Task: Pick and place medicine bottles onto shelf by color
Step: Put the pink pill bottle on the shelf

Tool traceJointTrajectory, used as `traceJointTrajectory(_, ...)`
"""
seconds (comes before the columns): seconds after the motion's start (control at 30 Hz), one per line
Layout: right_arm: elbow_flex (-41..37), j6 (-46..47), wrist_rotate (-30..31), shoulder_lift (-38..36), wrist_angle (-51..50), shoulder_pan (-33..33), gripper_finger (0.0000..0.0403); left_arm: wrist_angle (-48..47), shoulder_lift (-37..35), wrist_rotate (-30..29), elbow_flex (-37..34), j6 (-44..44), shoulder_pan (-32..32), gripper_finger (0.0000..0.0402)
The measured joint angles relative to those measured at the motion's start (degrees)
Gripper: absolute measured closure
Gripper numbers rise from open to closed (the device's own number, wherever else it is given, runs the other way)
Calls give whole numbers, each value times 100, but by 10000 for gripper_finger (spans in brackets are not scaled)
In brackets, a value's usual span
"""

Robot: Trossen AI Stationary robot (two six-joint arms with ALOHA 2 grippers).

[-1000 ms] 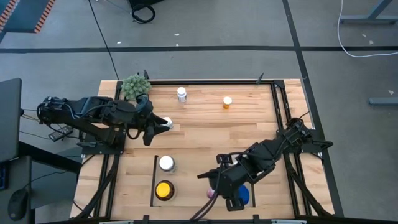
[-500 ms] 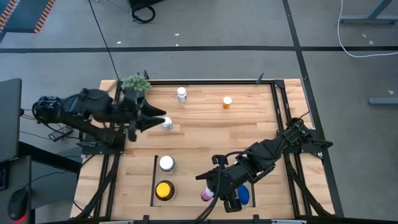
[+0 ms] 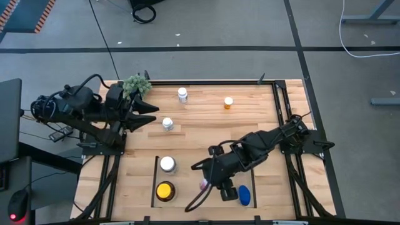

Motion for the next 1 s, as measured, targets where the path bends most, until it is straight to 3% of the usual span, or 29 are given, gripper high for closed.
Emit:
traceJointTrajectory(0.2, -28, -45, -127, 0, -388, 188, 223, -237, 13, 0, -2, -24, 0, 230)
traceJointTrajectory(0.53, -101, 669, -286, 161, -467, 552, 221, -375, 13, -46, -2, -57, 0, 230)
traceJointTrajectory(1.0, -435, 1775, -38, 203, -747, 444, 209, -416, 11, -64, -2, -96, -4, 230)
